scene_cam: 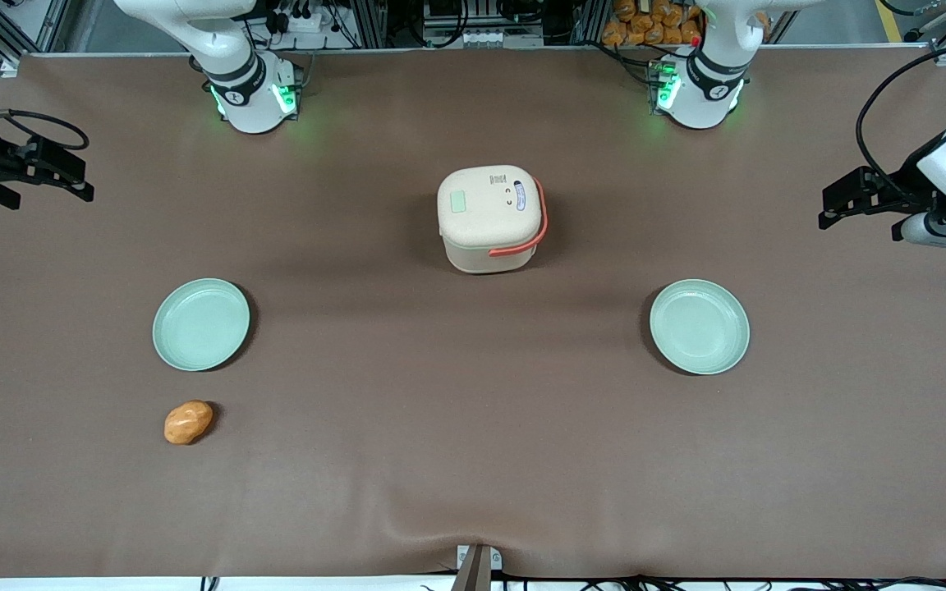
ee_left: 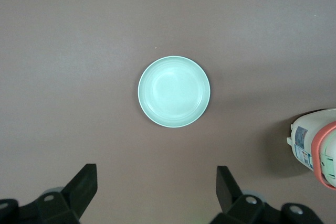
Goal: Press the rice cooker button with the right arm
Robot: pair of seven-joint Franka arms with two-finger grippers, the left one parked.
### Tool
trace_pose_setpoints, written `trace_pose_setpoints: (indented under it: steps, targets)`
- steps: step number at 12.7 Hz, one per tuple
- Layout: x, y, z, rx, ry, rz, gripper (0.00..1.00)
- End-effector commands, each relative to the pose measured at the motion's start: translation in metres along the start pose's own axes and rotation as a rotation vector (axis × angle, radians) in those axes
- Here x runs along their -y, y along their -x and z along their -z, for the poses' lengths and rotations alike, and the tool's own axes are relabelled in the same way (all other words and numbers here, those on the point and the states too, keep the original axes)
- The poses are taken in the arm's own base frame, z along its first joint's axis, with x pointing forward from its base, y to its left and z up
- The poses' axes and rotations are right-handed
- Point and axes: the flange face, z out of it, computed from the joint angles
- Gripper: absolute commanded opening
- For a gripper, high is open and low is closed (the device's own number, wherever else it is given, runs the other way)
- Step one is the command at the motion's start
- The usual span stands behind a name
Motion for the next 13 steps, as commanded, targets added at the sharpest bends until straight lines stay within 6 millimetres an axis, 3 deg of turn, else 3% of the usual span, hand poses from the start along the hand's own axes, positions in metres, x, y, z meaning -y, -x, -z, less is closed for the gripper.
trace_pose_setpoints:
  steps: [1, 4, 6, 9, 13]
  targets:
    - [-0.002, 0.008, 0.002, -0.012, -0.002, 0.003, 1.0]
    - [0.002, 0.007, 0.004, -0.021, -0.014, 0.003, 1.0]
    - [0.019, 0.006, 0.002, -0.018, -0.014, 0.034, 1.0]
    - [0.072, 0.004, -0.001, -0.014, -0.014, -0.004, 1.0]
    - [0.176, 0.008, -0.019, 0.006, -0.006, -0.023, 0.76]
